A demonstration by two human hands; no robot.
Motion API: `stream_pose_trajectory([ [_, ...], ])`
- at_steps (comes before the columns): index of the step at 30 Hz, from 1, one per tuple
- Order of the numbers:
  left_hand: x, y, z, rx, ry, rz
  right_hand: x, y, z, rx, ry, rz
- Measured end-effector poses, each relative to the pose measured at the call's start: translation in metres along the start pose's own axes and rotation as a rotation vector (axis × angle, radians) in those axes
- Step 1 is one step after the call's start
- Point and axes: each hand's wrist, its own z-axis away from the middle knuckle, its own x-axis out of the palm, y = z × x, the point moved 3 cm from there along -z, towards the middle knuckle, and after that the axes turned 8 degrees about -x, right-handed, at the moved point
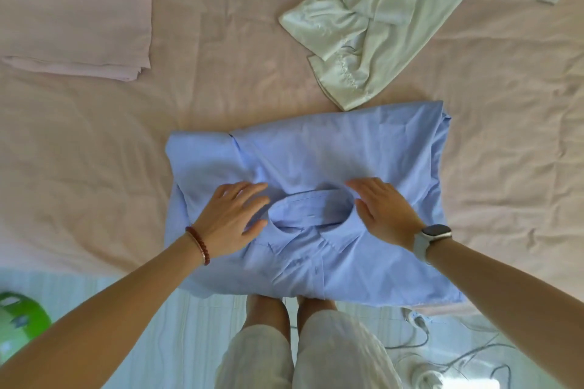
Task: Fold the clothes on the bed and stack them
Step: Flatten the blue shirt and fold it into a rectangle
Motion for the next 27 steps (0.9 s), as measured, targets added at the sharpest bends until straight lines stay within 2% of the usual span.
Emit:
stream_pose_trajectory([
  [2,0.005,0.013,-0.002,0.033,-0.024,0.058,0.013,-0.014,-0.002,-0.047,-0.136,-0.101],
  [6,0.020,0.033,0.021,0.034,-0.236,0.296,0.028,-0.028,0.020,-0.031,-0.335,-0.227],
  [9,0.023,0.045,0.036,0.099,-0.280,0.262,0.037,-0.029,0.037,0.020,-0.621,-0.211],
  [11,0.022,0.048,0.038,0.110,-0.231,0.234,0.038,-0.029,0.039,0.024,-0.708,-0.148],
  [13,0.020,0.040,0.030,0.039,-0.180,0.265,0.032,-0.026,0.030,0.039,-0.631,-0.111],
  [14,0.017,0.033,0.022,0.025,-0.091,0.250,0.025,-0.025,0.022,0.044,-0.519,-0.097],
  [17,-0.001,0.001,-0.012,-0.121,0.178,0.057,-0.008,-0.013,-0.014,-0.041,-0.016,0.071],
  [19,-0.010,-0.030,-0.034,-0.325,0.218,-0.053,-0.028,0.007,-0.038,-0.035,0.221,0.242],
  [20,-0.012,-0.046,-0.042,-0.424,0.196,-0.070,-0.035,0.021,-0.050,0.019,0.252,0.300],
  [22,-0.012,-0.074,-0.053,-0.555,0.121,-0.055,-0.043,0.050,-0.069,0.156,0.194,0.377],
  [25,-0.010,-0.105,-0.059,-0.656,-0.039,-0.053,-0.045,0.085,-0.084,0.281,-0.002,0.406],
  [27,-0.010,-0.117,-0.056,-0.667,-0.062,-0.074,-0.043,0.101,-0.089,0.339,-0.071,0.410],
])
